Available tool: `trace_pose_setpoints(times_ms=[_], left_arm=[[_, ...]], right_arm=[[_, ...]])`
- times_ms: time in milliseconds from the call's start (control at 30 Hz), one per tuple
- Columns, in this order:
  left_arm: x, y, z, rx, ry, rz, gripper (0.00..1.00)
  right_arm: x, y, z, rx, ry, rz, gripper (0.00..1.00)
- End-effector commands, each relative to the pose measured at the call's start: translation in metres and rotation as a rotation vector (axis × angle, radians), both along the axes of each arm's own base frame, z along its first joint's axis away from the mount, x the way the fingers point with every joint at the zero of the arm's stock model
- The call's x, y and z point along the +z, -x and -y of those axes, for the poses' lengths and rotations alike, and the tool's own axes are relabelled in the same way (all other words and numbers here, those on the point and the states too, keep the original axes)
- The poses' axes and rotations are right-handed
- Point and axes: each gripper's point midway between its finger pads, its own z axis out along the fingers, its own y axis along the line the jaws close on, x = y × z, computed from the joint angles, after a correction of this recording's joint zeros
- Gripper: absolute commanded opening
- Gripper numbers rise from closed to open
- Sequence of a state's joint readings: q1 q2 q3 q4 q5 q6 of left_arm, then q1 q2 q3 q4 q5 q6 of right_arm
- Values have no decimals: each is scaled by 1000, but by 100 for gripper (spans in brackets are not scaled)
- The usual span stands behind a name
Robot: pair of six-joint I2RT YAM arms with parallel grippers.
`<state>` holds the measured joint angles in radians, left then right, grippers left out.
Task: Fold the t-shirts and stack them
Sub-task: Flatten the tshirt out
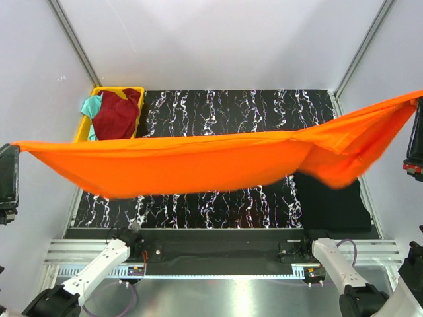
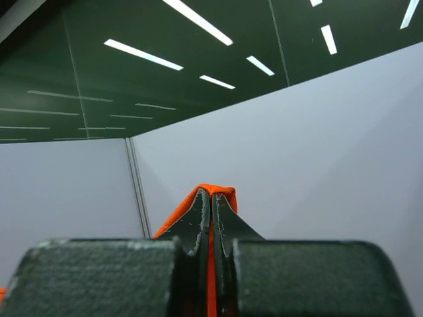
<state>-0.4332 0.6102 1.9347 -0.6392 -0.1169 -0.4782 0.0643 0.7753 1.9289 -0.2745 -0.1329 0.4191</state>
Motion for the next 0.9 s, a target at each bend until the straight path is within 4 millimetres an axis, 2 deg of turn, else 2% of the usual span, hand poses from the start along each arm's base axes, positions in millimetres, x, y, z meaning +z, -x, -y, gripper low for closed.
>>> trace_pose_setpoints(times_ms=[0, 67, 100, 200, 267, 300, 333, 367, 433, 467, 500, 533, 567, 600, 633, 667, 700, 733, 767, 800, 833, 867], left_arm=[[14, -14, 6, 1, 22, 24, 0], [11, -33, 15, 0, 3, -2, 0], [2, -52, 23, 3, -10, -35, 0], [-23, -103, 39, 43, -48, -133, 0], [-62, -155, 55, 89, -124, -262, 0], [-76, -173, 55, 142, -168, -298, 0], [-107, -200, 61, 179, -223, -379, 0], [-130, -222, 64, 216, -266, -444, 0], [-170, -254, 52, 353, -329, -546, 0], [-205, -272, 52, 396, -385, -616, 0], [-228, -294, 54, 439, -444, -654, 0], [-243, -306, 52, 462, -468, -682, 0], [-280, -323, 54, 470, -519, -743, 0], [-301, -348, 62, 458, -559, -748, 0], [-323, -364, 57, 468, -589, -794, 0], [-338, -377, 55, 475, -610, -833, 0], [-342, -391, 54, 482, -618, -846, 0], [-383, -418, 48, 494, -666, -939, 0], [-397, -431, 46, 489, -681, -970, 0], [-399, -448, 46, 477, -679, -986, 0], [-433, -466, 38, 479, -697, -1060, 0], [-449, -478, 36, 467, -708, -1087, 0]], right_arm=[[-2, -34, -2, -13, 20, -44, 0], [-6, -51, -2, -18, 17, -63, 0], [-8, -60, -2, -21, 18, -75, 0], [-29, -110, -5, -28, 30, -165, 0], [-57, -159, -8, -30, 48, -248, 0], [-67, -174, -9, -35, 54, -274, 0], [-77, -194, -9, -48, 68, -291, 0], [-105, -222, -9, -53, 72, -355, 0], [-141, -259, -10, -64, 79, -426, 0], [-162, -281, -9, -76, 82, -439, 0], [-179, -296, -9, -80, 85, -465, 0], [-200, -323, -10, -87, 90, -487, 0], [-231, -344, -9, -97, 91, -543, 0], [-249, -360, -10, -98, 97, -572, 0], [-279, -392, -10, -106, 115, -621, 0], [-298, -408, -12, -100, 119, -650, 0], [-314, -424, -14, -97, 125, -679, 0], [-353, -454, -16, -96, 145, -749, 0], [-359, -470, -18, -85, 150, -757, 0], [-371, -484, -21, -75, 159, -778, 0], [-413, -507, -23, -65, 169, -859, 0], [-407, -521, -27, -50, 175, -845, 0]])
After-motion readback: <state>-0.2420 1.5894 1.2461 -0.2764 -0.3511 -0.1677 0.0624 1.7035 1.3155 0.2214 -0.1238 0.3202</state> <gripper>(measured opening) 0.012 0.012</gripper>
